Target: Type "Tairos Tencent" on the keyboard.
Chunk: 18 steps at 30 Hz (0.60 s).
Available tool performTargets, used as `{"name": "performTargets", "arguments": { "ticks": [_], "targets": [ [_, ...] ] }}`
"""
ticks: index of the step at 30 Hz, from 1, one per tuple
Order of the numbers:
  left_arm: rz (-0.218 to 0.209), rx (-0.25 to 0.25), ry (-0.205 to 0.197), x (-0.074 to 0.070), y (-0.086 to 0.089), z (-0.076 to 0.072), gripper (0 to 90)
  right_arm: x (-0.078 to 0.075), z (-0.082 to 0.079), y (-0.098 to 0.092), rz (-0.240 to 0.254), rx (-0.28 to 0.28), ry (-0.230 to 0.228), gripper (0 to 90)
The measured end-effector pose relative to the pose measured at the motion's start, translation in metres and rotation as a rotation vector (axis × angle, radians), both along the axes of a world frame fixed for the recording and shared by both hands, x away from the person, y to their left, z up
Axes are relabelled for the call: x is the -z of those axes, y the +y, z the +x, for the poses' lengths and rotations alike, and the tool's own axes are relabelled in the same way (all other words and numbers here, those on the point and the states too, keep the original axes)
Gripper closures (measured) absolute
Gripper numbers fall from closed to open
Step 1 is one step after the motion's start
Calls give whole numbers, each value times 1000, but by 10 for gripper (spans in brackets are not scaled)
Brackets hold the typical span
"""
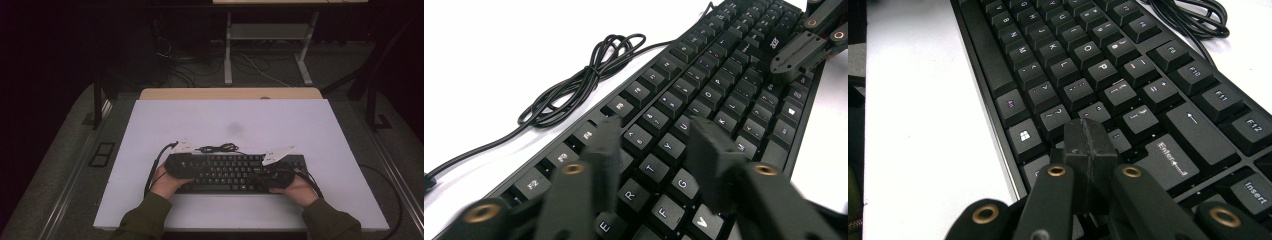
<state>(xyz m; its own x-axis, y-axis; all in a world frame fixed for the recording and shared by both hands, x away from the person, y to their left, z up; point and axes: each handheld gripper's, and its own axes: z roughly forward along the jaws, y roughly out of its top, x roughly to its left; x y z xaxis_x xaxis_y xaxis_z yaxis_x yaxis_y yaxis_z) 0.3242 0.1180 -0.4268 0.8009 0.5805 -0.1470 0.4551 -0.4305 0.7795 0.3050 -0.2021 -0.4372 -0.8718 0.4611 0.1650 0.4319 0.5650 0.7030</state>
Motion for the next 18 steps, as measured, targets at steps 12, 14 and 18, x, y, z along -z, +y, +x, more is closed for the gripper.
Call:
{"name": "performTargets", "arguments": {
  "ticks": [12, 14, 18],
  "targets": [
    [17, -25, -18, 1, -1, -2, 331, 0, 0, 0, 2, 0, 1, 891],
    [14, -21, -21, 1, 0, -3, 327, 0, 0, 0, 0, -4, -7, 871],
    [12, -24, -22, 1, 1, -4, 315, -3, -1, -2, 21, -5, -17, 838]
  ]
}}
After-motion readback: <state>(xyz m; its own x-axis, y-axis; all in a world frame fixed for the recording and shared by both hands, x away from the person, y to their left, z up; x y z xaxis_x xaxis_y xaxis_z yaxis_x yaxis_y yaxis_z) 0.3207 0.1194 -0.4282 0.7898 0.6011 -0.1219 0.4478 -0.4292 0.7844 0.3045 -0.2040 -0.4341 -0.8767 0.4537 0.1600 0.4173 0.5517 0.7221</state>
